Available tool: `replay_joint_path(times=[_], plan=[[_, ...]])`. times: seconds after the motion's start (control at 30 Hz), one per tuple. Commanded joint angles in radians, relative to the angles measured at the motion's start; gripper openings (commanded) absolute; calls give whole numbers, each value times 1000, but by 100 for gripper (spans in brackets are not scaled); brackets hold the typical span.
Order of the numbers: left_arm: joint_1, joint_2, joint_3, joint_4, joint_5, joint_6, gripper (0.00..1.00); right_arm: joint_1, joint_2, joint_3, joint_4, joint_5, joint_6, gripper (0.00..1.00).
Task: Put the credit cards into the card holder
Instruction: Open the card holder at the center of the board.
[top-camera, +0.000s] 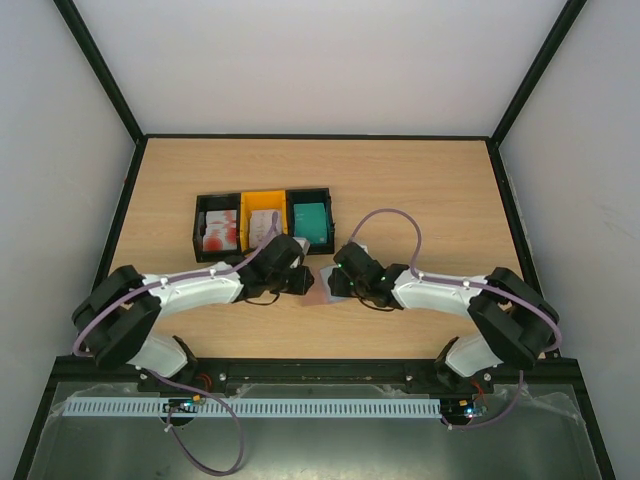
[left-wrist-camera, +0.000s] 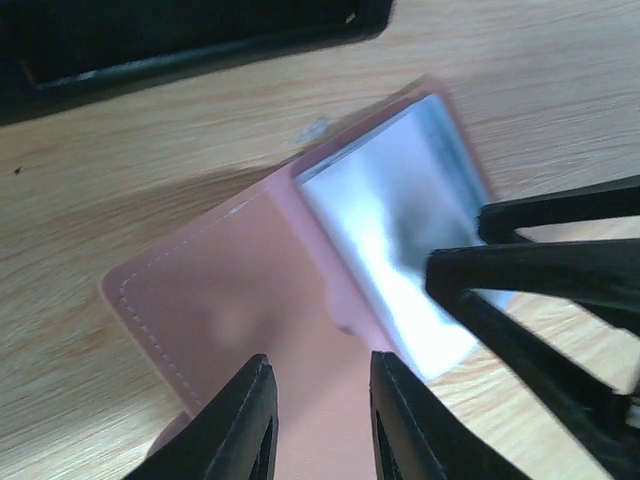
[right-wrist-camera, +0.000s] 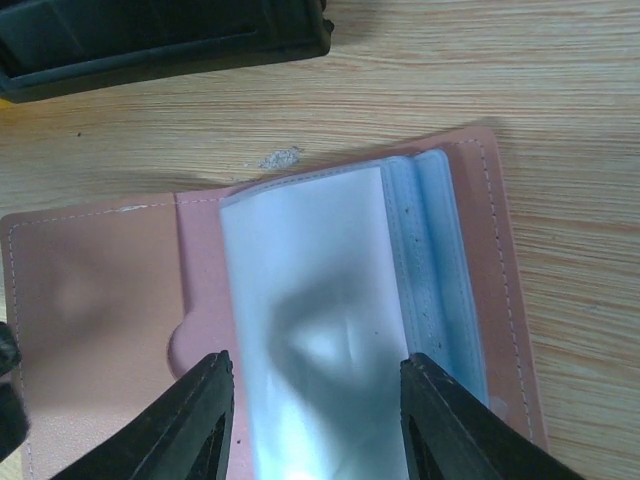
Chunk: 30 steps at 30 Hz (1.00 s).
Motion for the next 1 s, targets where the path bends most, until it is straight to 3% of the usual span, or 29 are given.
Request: replay_joint_path(times=[0.0,0.47,0.7,0.97], plan=[[2,44,-18,-38,-55,-5,28,6,23,-2,32,10,14,45],[2,100,-45,-59,-92,-22,23,5,49,-23,169,-172,36,47],[3,97,-52,-60,-97,-21,22,5,15,19,8,50,15,47],[3,108,-54,-42,-82,-20,21,6,66,11,0,21,-13,47]])
